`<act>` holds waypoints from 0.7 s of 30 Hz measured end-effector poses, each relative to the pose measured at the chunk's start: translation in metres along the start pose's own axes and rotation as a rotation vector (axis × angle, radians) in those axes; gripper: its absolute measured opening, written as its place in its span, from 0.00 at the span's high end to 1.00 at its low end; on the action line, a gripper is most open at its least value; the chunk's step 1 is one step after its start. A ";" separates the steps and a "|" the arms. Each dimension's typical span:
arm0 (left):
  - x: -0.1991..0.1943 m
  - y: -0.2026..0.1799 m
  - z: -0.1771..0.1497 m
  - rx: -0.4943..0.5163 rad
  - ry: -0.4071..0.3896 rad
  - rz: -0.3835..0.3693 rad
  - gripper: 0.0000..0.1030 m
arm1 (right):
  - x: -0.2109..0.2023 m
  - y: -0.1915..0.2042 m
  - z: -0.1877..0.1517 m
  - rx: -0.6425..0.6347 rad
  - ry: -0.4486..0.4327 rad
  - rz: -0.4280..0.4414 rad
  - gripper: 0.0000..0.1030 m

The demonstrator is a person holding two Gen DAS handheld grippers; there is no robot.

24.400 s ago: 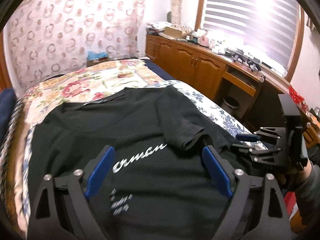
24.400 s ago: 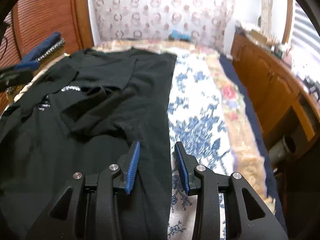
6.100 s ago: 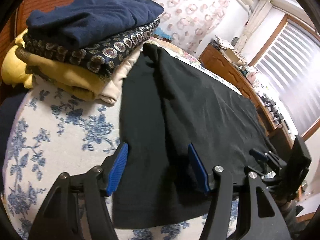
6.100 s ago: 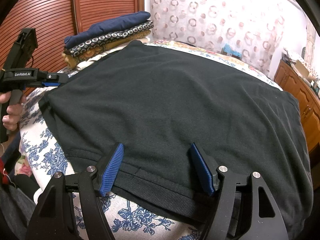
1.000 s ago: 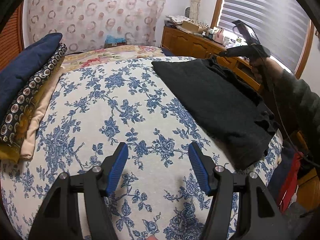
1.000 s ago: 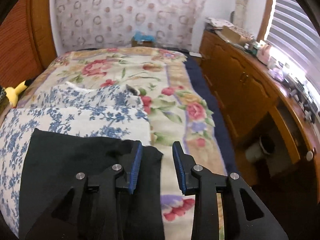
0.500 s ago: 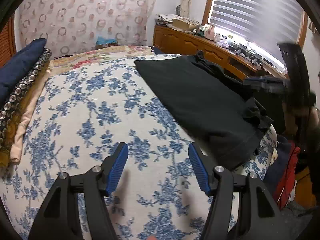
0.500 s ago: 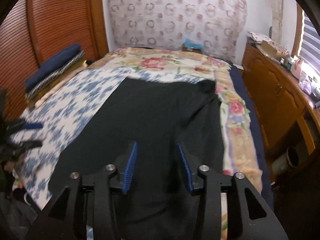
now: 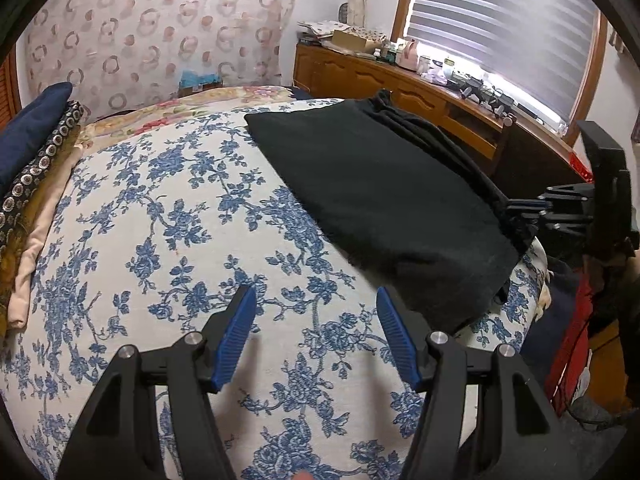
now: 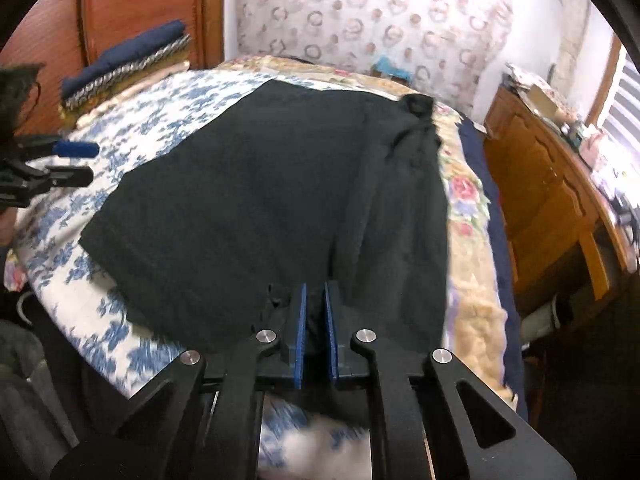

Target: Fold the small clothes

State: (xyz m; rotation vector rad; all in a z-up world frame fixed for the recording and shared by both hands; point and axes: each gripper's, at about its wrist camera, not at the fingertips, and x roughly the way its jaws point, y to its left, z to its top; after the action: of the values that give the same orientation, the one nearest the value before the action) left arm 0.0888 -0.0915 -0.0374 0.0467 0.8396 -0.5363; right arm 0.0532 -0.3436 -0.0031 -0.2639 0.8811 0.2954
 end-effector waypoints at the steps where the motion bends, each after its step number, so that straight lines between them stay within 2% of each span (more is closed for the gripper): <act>1: 0.000 -0.002 0.000 0.004 0.000 -0.002 0.40 | -0.004 -0.003 -0.003 0.006 -0.002 -0.017 0.96; 8: 0.004 -0.012 0.002 0.022 0.007 -0.015 0.40 | -0.013 -0.036 -0.031 0.110 0.039 -0.091 0.98; 12: 0.008 -0.017 0.004 0.030 0.014 -0.016 0.40 | -0.020 -0.045 -0.029 0.175 -0.013 -0.095 0.96; 13: 0.008 -0.018 0.004 0.031 0.014 -0.016 0.40 | -0.022 -0.046 -0.026 0.189 -0.029 -0.104 0.91; 14: 0.009 -0.020 0.004 0.033 0.014 -0.017 0.40 | -0.025 -0.046 -0.022 0.208 -0.052 -0.115 0.73; 15: 0.010 -0.021 0.004 0.034 0.014 -0.018 0.40 | -0.027 -0.047 -0.019 0.225 -0.075 -0.110 0.61; 17: 0.011 -0.023 0.004 0.038 0.015 -0.022 0.40 | -0.025 -0.046 -0.015 0.249 -0.098 -0.065 0.60; 21: 0.014 -0.030 0.002 0.047 0.022 -0.036 0.40 | -0.002 -0.037 -0.016 0.234 -0.043 -0.027 0.60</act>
State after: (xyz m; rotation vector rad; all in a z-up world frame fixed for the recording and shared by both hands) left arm 0.0831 -0.1239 -0.0412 0.0811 0.8509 -0.5908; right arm 0.0540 -0.3833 -0.0075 -0.0519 0.8608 0.1699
